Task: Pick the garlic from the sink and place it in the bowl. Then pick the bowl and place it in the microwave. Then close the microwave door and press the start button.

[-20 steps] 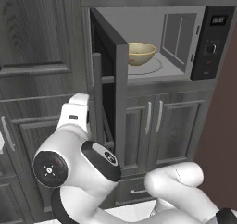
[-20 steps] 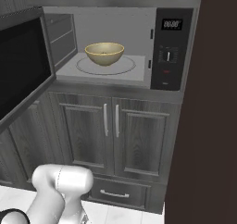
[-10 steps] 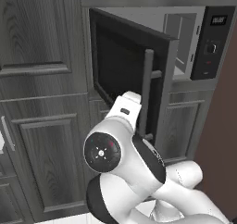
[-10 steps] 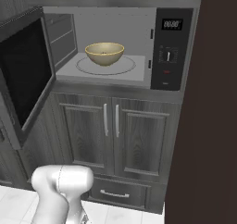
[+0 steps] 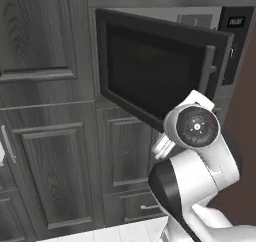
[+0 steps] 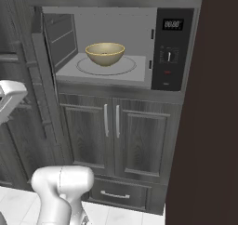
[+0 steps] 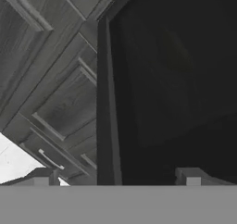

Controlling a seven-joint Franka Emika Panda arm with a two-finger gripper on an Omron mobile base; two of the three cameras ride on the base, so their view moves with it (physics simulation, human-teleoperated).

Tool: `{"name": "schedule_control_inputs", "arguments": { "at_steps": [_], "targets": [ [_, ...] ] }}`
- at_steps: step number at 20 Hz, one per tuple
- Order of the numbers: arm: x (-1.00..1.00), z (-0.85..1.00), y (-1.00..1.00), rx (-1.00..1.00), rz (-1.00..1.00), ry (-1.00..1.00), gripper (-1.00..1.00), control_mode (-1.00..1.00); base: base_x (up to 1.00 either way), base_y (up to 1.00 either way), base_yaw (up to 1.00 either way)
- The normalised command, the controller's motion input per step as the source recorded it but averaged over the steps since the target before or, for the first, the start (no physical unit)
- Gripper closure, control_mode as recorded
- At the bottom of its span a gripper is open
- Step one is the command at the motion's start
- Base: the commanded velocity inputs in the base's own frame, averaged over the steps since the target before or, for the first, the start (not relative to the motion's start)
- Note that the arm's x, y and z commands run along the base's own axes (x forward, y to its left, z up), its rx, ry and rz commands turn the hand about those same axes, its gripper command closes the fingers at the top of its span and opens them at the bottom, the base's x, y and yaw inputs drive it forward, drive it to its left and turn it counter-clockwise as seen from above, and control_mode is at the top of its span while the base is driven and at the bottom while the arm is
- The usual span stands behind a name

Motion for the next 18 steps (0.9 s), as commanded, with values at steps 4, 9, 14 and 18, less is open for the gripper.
{"name": "schedule_control_inputs", "arguments": {
  "at_steps": [4,9,14,18],
  "targets": [
    [0.34,0.07,-1.0,0.17,0.0,0.03,-1.0,-1.0,0.0,0.0,0.0],
    [0.72,0.23,-0.97,0.09,0.0,0.04,-1.0,-1.0,0.0,0.0,0.0],
    [0.81,0.34,-0.81,0.03,0.0,0.0,-1.0,-1.0,0.0,0.0,0.0],
    [1.0,0.19,-0.66,0.0,0.0,0.0,-1.0,-1.0,0.0,0.0,0.0]
  ]
}}
